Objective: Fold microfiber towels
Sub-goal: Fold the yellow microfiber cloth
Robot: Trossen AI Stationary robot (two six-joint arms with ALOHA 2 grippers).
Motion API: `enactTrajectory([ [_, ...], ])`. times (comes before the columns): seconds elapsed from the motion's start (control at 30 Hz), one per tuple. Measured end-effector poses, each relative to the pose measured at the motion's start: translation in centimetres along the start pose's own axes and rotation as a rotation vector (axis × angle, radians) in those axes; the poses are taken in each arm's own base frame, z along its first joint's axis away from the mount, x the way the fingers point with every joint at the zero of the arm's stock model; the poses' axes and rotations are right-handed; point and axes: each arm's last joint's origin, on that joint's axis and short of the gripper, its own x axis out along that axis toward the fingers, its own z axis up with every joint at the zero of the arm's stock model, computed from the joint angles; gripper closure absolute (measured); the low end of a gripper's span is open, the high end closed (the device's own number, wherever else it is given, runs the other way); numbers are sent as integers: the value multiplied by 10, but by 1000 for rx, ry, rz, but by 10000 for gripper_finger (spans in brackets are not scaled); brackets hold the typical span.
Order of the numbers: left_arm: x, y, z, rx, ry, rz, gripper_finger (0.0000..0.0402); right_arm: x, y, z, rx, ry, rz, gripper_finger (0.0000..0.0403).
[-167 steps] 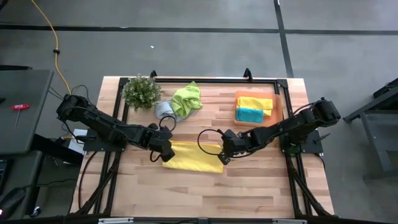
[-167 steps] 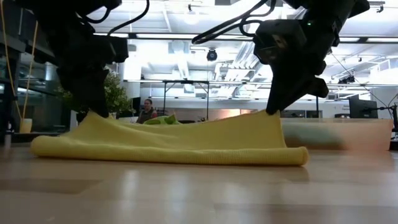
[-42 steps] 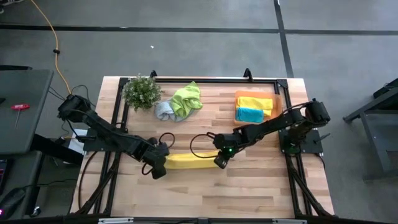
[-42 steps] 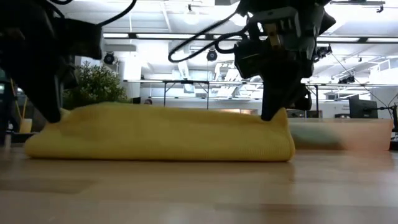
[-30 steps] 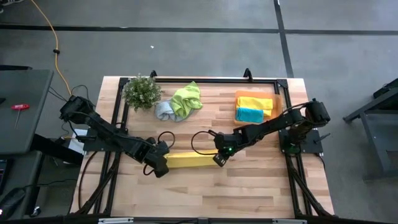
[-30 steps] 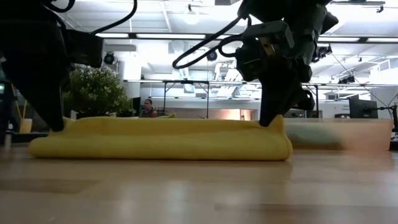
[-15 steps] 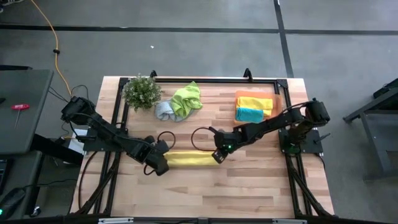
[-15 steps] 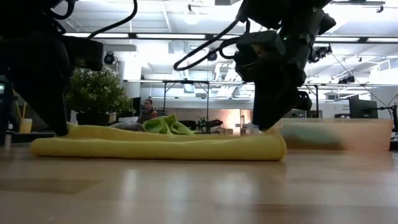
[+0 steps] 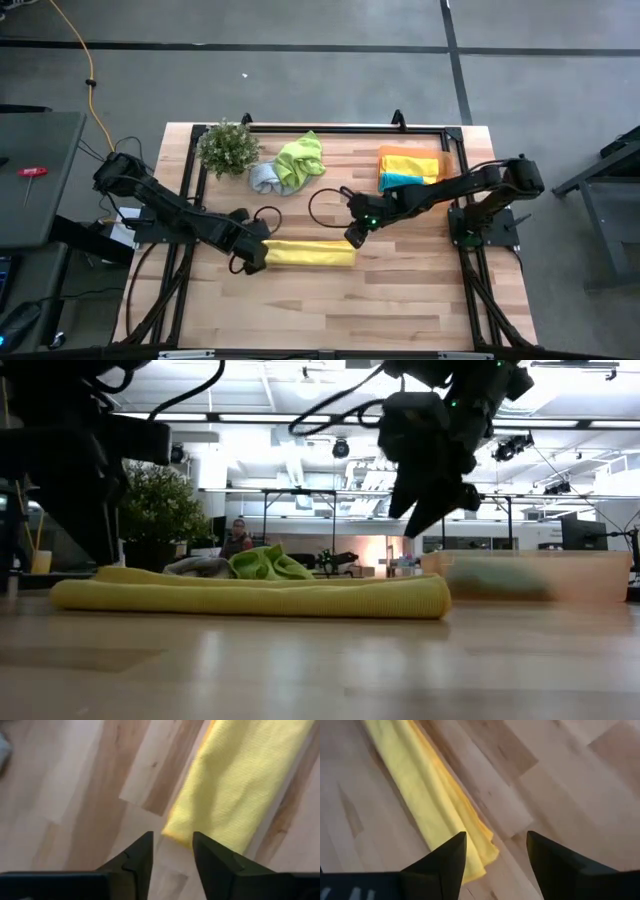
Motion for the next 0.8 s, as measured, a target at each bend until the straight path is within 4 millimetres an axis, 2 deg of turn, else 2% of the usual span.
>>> enactTrajectory([
  [0.13,-13,14,2,21,-11,-2,244,-15,3,2,-62,-36,32,203],
  [0.23,-32,21,4,45,-91,-62,231,-24,8,-2,-113,-48,60,203],
  [0.37,-54,20,5,146,-219,-183,225,-27,19,-13,-173,-30,92,203],
  [0.43,-58,18,2,212,-251,-210,225,-26,26,-21,-212,-13,101,203],
  [0.53,-50,13,-4,255,-274,-281,227,-23,34,-33,-269,16,99,203],
  [0.63,-31,7,-13,267,-280,-339,230,-20,42,-43,-307,9,90,203],
  [0.8,-6,3,-23,248,-277,-317,240,-11,50,-55,-336,23,71,203],
])
